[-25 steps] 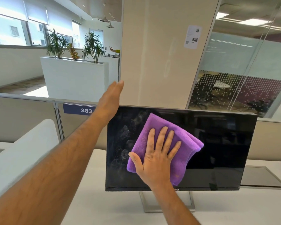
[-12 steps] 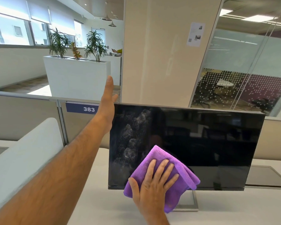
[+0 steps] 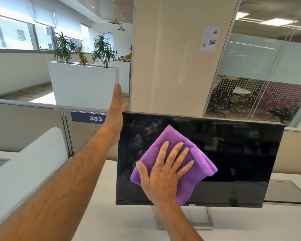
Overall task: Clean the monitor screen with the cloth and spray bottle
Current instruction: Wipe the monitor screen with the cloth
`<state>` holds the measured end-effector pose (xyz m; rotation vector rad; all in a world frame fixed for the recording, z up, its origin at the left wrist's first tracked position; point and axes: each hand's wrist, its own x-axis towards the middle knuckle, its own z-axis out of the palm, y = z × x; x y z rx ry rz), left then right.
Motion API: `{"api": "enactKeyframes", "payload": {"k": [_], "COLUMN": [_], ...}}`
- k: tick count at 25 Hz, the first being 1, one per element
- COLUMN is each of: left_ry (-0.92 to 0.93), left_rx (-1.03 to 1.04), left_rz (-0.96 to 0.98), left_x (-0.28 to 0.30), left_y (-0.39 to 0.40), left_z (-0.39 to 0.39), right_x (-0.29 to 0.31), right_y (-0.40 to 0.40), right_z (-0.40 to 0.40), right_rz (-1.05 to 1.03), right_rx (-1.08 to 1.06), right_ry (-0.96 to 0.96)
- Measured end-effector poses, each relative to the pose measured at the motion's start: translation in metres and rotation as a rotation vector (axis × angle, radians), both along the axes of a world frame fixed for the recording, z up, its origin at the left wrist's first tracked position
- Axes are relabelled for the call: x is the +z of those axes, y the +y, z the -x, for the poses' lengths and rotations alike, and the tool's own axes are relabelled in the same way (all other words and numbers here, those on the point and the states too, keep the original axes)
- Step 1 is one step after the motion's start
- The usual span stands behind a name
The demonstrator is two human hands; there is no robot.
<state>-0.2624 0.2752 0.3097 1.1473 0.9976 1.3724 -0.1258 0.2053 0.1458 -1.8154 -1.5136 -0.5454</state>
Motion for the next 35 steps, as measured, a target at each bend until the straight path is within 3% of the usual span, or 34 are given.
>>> {"api": "enactKeyframes", "payload": {"k": [7, 11, 15, 22, 28, 35], "left_ry": [0.004, 0.006, -0.015, -0.017, -0.006, -0.037], "left_rx": [-0.001, 0.000, 0.003, -0.003, -0.006, -0.009], "left_rz": [-0.012, -0.021, -0.005, 0.007, 0.004, 0.009], "left_x": [-0.001, -0.001, 0.000, 0.000, 0.000, 0.000], "left_y": [-0.002, -0.005, -0.005, -0.004, -0.005, -0.003], "left_z": [-0.001, -0.002, -0.002, 0.000, -0.002, 0.000], "right_x": [0.067, 0.075, 0.059, -0.007, -0.074, -0.091], "right_y": [0.024, 0.029, 0.025, 0.004, -0.025, -0.029], "right_z": [0.001, 0.001, -0.005, -0.010, -0.007, 0.011], "right_rz": [-0.061, -0.081, -0.069, 0.051, 0.185, 0.215], "right_rx": [0.025, 0.076, 0.145, 0.175, 0.128, 0.106], "right_ry": [-0.055, -0.154, -0.294, -0.378, -0.354, -0.309]}}
